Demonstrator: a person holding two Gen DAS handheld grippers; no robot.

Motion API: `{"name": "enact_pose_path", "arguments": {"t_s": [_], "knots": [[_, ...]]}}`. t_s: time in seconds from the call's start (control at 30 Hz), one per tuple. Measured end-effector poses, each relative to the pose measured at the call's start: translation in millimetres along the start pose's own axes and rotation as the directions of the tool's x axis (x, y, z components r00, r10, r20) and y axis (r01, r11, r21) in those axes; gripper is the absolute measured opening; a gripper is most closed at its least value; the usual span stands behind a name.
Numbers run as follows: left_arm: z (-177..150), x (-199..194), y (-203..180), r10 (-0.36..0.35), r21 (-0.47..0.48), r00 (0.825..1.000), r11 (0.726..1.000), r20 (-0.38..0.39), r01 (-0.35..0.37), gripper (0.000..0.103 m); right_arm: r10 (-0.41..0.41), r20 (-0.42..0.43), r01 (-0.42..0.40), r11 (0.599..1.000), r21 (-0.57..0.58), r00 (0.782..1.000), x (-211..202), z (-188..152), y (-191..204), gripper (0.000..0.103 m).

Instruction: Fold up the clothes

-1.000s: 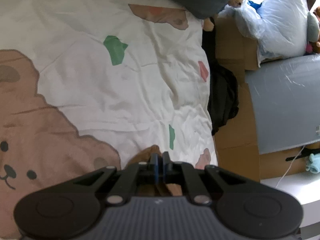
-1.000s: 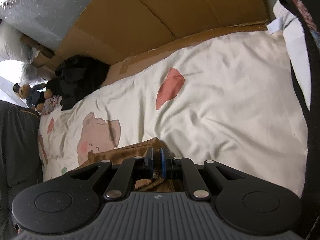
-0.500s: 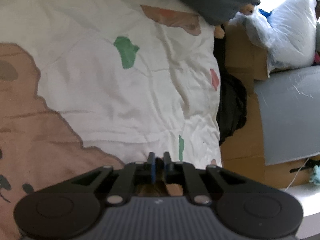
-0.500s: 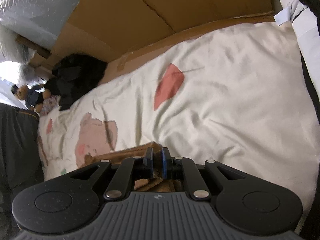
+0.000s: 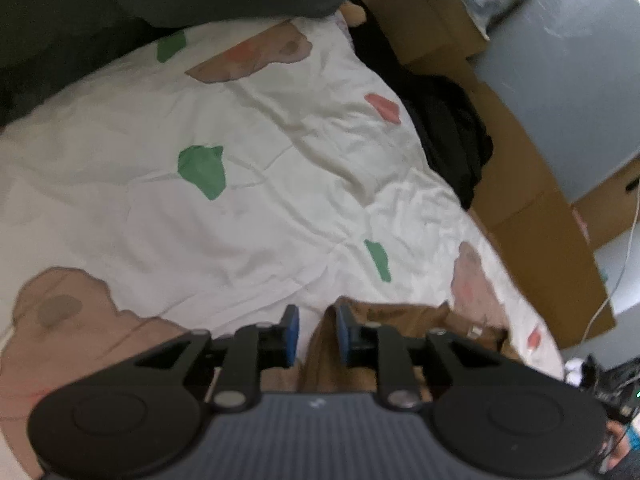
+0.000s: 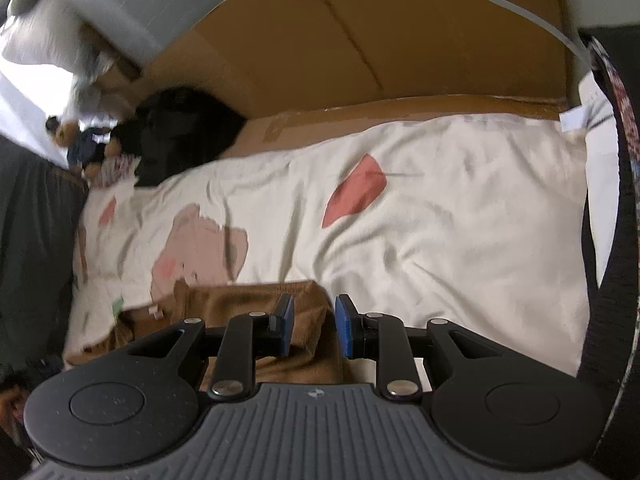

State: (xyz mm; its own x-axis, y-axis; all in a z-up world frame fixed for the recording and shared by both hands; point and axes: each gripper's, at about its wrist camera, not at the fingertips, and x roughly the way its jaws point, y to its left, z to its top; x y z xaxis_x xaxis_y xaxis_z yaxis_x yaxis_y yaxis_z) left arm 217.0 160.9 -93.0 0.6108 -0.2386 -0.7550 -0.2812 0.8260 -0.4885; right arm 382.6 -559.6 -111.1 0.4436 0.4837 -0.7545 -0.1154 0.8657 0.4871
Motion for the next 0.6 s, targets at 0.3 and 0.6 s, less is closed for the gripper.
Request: {"name": "enact_pose_path", "arguments": {"t_s": [0.3, 0.6], "knots": [[-19, 20, -31, 0.080, 0.301, 0.996, 0.952, -0.045, -0.063, 0.028, -0.088, -0.023, 0.081, 0.972, -0.221, 0.996, -2, -14, 22, 0.026], [-32, 44, -37, 0.129, 0.389, 0.990, 0.916, -0.060, -0.096, 0.029, -0.176, -0.072, 0.142, 0.931, -0.337, 0.982, 17, -26, 20, 0.026]]}}
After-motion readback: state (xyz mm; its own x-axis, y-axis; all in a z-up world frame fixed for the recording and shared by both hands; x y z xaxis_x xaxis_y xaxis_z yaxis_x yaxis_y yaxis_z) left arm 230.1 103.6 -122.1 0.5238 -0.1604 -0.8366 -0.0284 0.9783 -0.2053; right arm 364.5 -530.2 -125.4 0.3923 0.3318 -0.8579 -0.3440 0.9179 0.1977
